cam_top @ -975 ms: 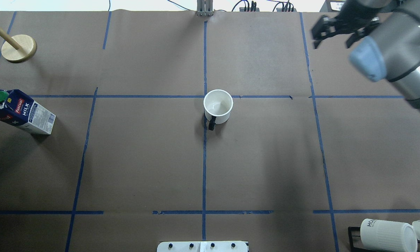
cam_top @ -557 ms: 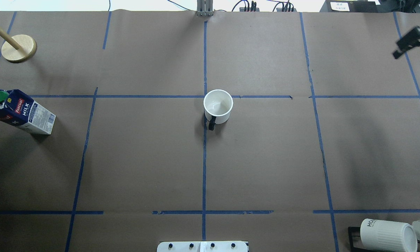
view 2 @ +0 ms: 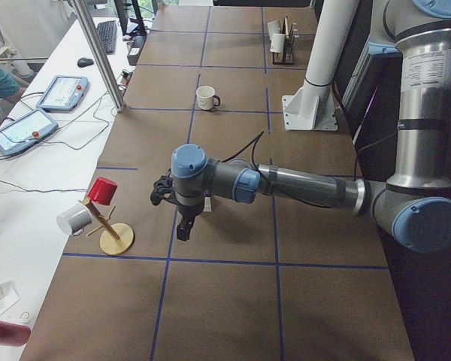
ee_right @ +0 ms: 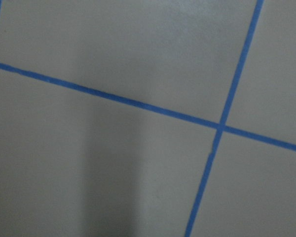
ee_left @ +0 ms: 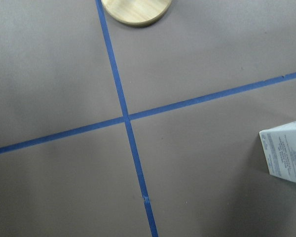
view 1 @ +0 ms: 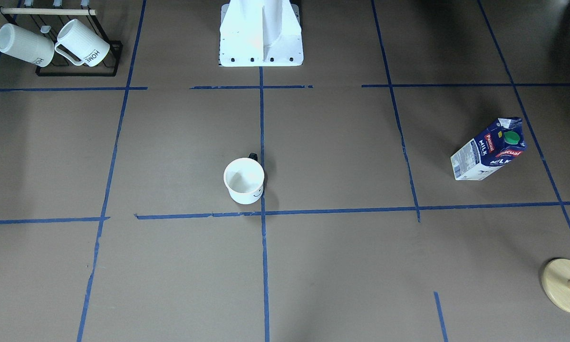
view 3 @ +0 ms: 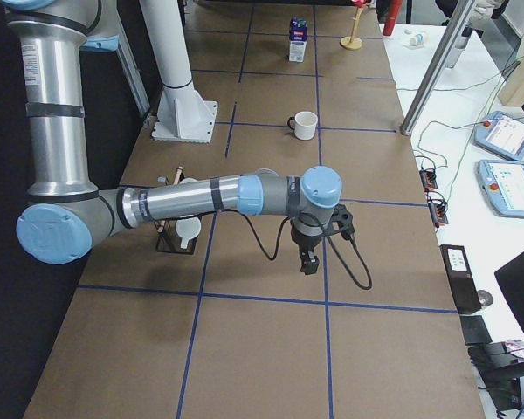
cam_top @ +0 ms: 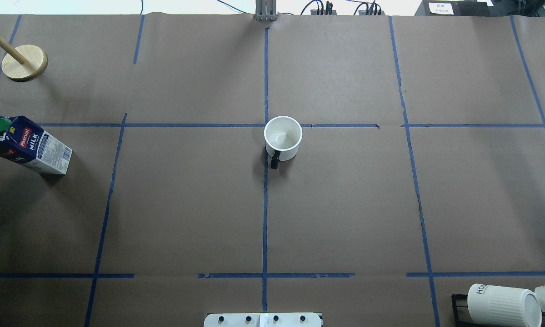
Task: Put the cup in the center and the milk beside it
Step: 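Move the left gripper down over the milk carton's green cap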
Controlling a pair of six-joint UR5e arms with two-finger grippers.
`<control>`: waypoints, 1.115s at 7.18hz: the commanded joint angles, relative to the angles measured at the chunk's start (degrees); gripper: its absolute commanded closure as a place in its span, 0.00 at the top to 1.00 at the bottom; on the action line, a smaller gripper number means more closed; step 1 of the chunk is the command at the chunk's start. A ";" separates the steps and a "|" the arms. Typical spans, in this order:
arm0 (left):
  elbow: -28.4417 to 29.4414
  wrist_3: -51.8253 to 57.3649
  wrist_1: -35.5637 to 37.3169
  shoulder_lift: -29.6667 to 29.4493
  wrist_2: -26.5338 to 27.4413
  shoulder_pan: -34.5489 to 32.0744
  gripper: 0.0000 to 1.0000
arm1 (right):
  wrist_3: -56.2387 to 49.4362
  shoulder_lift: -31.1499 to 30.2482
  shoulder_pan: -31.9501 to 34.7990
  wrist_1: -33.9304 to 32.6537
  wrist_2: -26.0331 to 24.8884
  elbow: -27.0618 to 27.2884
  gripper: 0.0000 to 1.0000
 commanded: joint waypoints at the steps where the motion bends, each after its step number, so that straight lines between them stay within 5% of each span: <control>1: -4.21 -0.21 0.42 -0.25 -0.85 0.08 1.00 | 4.90 -7.18 0.94 1.93 -2.30 6.52 1.00; 4: -5.29 -16.83 1.22 -6.30 -4.90 3.49 1.00 | 6.96 -8.58 0.15 4.37 -3.72 6.81 1.00; 8: -7.49 -32.87 -2.80 -6.40 0.43 15.79 1.00 | 6.96 -8.68 0.06 5.18 -3.72 6.72 1.00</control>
